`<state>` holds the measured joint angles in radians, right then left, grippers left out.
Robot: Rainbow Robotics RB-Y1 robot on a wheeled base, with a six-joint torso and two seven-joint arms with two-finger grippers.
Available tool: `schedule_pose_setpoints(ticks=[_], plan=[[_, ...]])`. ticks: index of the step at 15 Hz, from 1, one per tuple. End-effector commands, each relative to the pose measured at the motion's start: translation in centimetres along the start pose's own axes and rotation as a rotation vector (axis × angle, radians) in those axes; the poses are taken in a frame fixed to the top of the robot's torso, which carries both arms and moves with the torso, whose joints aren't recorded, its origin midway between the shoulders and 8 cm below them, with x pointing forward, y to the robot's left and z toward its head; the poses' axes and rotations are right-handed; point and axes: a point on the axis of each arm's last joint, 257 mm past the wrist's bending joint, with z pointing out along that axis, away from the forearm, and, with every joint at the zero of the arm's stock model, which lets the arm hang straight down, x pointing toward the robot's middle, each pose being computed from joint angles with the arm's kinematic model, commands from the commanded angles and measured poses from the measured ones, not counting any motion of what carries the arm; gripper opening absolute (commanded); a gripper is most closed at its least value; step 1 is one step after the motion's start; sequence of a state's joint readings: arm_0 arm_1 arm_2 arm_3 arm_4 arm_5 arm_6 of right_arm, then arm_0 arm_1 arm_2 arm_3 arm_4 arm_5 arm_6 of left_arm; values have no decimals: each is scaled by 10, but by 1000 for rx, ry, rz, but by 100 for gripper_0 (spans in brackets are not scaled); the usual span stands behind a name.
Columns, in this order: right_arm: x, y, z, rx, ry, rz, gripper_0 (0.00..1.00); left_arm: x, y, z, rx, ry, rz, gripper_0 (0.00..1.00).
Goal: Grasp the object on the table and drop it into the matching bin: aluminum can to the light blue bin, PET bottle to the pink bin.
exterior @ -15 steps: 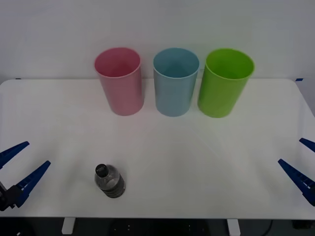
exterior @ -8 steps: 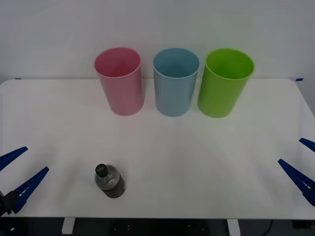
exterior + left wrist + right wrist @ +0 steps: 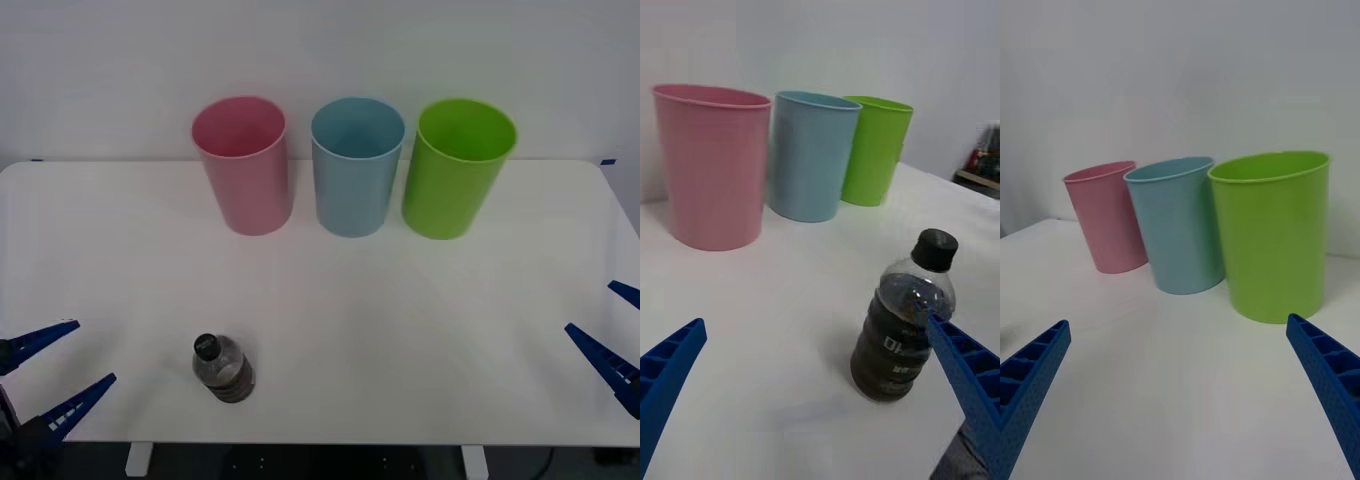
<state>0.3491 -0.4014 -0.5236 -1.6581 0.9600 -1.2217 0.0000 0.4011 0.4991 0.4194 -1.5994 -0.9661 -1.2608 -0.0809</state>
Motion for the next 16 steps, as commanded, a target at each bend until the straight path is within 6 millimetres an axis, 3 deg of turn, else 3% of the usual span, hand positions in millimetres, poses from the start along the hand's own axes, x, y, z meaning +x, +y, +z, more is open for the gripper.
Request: schedule_pose_setpoints(ticks=[1,9,16], plan=[[0,0,0,0,0,0,100,12,-4,1,62,5,38,100],[0,0,0,0,0,0,100,45,6,16,201,67,139,100],[0,0,0,0,0,0,100,66,-17,44,333,122,172,100]])
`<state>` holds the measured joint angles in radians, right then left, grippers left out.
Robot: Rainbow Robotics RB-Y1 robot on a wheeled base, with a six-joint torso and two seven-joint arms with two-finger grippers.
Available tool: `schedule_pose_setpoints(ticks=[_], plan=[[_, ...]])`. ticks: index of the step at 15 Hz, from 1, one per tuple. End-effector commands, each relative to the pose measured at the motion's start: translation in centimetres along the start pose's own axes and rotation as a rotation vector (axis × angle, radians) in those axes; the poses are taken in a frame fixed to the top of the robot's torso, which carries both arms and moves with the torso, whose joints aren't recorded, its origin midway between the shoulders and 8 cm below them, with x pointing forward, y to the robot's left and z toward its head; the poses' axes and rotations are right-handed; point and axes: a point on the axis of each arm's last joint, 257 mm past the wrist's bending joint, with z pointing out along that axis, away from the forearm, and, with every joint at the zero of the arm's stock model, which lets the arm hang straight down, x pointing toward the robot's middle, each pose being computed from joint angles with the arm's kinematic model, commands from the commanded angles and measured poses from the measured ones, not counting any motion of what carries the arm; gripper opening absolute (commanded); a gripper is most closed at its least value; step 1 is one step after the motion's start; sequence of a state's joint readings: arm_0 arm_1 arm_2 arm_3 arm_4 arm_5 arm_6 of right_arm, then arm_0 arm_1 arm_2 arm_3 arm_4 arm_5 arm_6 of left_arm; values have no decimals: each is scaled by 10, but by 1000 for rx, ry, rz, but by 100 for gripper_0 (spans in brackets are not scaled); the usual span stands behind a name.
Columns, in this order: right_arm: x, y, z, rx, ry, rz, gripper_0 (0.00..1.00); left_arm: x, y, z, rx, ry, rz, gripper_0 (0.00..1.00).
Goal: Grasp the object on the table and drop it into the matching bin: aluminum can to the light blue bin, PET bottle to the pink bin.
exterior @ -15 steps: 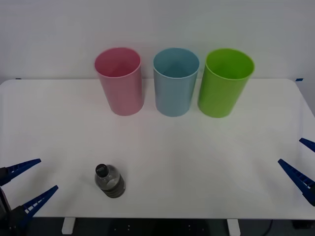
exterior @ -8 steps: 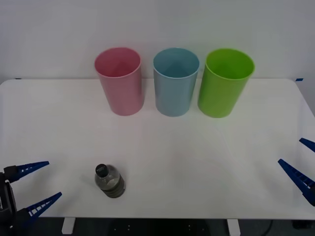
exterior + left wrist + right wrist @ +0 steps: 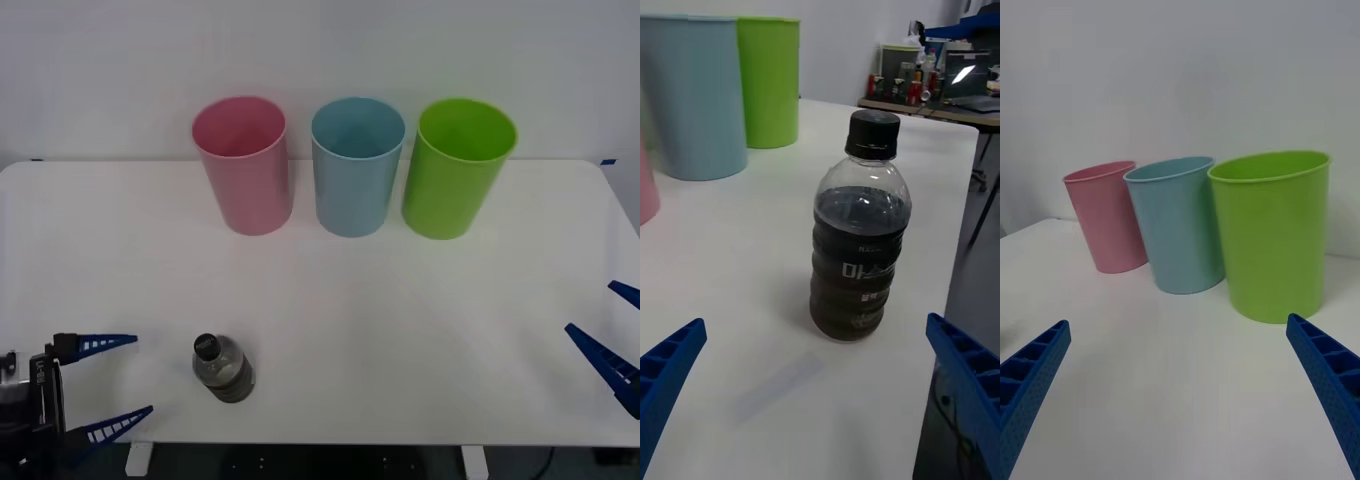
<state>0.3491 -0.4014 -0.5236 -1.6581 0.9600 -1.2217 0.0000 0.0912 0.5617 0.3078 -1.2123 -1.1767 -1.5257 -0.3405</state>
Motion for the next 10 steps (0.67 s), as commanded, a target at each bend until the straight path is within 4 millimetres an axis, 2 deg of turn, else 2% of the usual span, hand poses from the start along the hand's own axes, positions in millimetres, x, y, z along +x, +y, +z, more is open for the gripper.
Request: schedule_pose_setpoints(ticks=[1,3,10], plan=[[0,0,0,0,0,0,100,1,-3,11,25,-9,-21,100],[0,0,0,0,0,0,100,0,-1,22,33,-38,-26,100],[0,0,0,0,0,0,100,-1,-16,48,83,-64,6,100]])
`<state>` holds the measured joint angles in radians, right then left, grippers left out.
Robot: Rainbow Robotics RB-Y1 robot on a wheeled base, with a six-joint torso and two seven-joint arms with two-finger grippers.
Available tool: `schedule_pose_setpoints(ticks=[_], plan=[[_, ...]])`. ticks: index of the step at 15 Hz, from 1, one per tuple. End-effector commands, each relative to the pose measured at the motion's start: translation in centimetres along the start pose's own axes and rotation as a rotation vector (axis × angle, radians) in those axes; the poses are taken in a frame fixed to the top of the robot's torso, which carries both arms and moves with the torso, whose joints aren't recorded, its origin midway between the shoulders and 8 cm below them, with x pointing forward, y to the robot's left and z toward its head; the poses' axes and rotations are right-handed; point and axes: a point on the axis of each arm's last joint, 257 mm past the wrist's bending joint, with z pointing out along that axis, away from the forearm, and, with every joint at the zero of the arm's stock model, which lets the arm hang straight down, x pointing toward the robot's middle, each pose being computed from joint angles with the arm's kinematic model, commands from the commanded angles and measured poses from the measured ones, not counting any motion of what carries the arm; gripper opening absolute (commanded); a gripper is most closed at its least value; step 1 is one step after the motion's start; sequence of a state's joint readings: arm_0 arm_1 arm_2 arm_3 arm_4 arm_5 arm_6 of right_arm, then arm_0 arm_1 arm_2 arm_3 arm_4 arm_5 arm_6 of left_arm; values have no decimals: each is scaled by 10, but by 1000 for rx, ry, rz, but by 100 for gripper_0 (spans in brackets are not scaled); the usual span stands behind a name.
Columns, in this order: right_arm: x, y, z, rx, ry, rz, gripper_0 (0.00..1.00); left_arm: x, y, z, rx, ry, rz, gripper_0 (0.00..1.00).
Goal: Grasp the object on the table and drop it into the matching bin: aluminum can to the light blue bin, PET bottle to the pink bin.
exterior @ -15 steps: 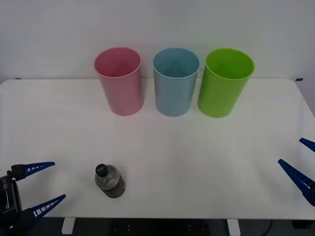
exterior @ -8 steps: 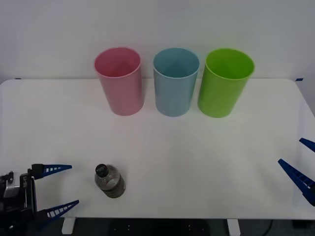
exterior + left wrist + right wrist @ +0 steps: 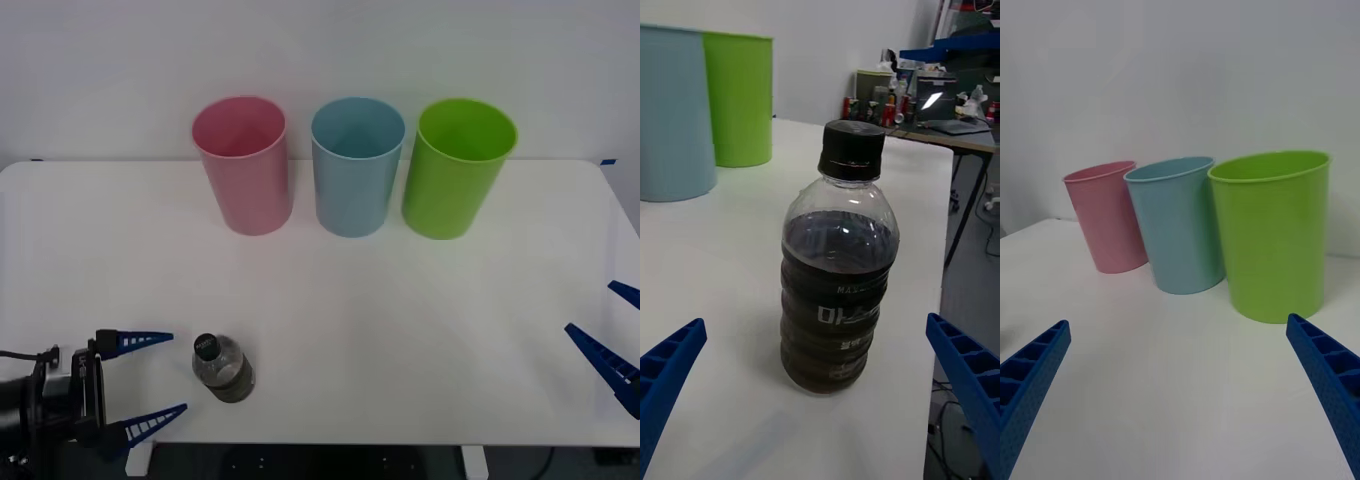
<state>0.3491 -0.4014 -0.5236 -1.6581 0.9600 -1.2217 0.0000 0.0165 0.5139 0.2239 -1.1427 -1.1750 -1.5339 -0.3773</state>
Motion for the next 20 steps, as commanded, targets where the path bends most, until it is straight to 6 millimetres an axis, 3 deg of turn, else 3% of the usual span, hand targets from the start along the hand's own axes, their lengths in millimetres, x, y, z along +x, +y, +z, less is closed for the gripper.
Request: schedule_pose_setpoints(ticks=[1,20], plan=[[0,0,0,0,0,0,100,1,-4,10,20,1,25,100],[0,0,0,0,0,0,100,9,-4,73,43,14,83,100]])
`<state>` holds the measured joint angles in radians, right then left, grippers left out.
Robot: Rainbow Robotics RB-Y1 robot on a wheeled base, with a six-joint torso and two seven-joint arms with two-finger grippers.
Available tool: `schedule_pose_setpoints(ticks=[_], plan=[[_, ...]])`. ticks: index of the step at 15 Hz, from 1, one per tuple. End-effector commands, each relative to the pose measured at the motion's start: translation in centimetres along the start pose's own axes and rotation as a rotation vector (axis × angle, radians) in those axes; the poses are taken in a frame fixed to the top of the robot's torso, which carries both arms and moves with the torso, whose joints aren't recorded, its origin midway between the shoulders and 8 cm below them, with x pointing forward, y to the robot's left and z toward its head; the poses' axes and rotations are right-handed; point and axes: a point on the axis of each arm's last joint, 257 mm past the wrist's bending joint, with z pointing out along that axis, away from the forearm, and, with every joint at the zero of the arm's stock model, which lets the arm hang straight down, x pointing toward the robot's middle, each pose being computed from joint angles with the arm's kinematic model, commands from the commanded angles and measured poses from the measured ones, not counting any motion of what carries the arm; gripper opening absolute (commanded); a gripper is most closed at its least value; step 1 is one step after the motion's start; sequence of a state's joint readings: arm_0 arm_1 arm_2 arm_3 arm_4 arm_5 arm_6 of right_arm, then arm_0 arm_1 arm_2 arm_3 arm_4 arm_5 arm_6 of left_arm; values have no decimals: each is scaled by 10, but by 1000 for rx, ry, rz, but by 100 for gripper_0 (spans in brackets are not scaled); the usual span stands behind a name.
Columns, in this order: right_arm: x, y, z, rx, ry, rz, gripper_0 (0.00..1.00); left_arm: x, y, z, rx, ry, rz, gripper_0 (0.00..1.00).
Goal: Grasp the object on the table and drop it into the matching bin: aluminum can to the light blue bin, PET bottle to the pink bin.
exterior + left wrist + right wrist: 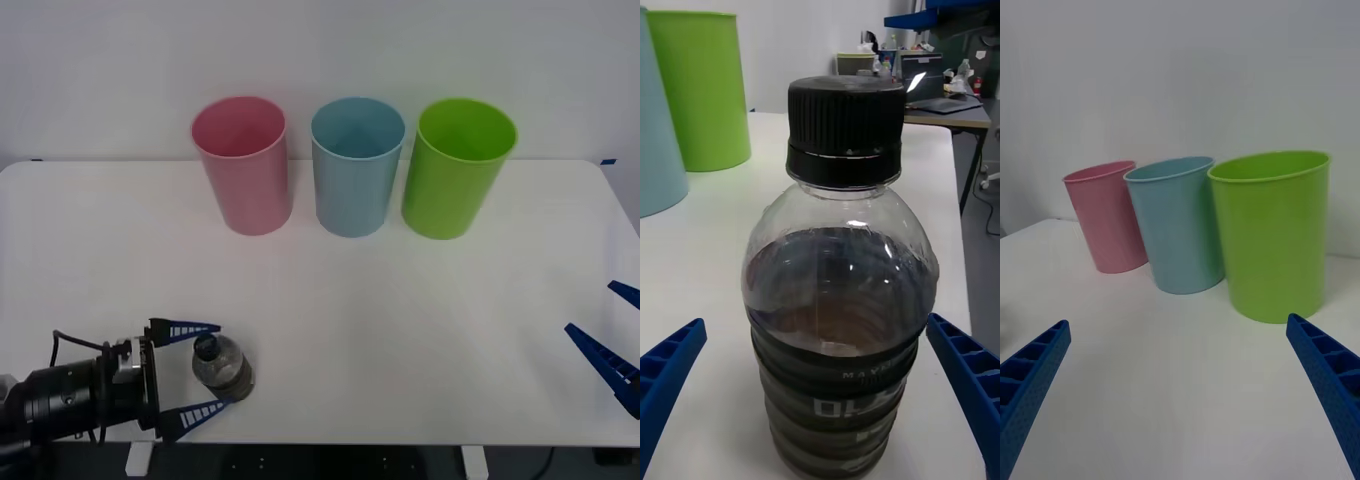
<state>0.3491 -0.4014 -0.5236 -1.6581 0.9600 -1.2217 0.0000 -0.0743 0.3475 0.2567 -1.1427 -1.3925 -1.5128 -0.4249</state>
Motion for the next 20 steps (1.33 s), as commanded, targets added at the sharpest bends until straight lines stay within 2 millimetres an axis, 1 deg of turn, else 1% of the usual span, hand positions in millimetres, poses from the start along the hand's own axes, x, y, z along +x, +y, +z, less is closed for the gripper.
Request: schedule_pose_setpoints(ticks=[1,6,7,8,9,10,11,14,20], plan=[[0,0,0,0,0,0,100,0,-1,6,5,-1,1,100],[0,0,0,0,0,0,100,0,0,8,8,1,1,100],[0,0,0,0,0,0,100,0,0,8,7,2,0,64],[0,0,0,0,0,0,100,-1,0,8,6,1,3,25],[0,0,0,0,0,0,100,-1,0,9,6,-1,2,9],[0,0,0,0,0,0,100,-1,0,9,6,-1,3,2],[0,0,0,0,0,0,100,-1,0,9,6,-1,3,0],[0,0,0,0,0,0,100,-2,2,9,-1,-5,-3,0],[0,0,0,0,0,0,100,-8,1,-3,-66,-50,-33,0]])
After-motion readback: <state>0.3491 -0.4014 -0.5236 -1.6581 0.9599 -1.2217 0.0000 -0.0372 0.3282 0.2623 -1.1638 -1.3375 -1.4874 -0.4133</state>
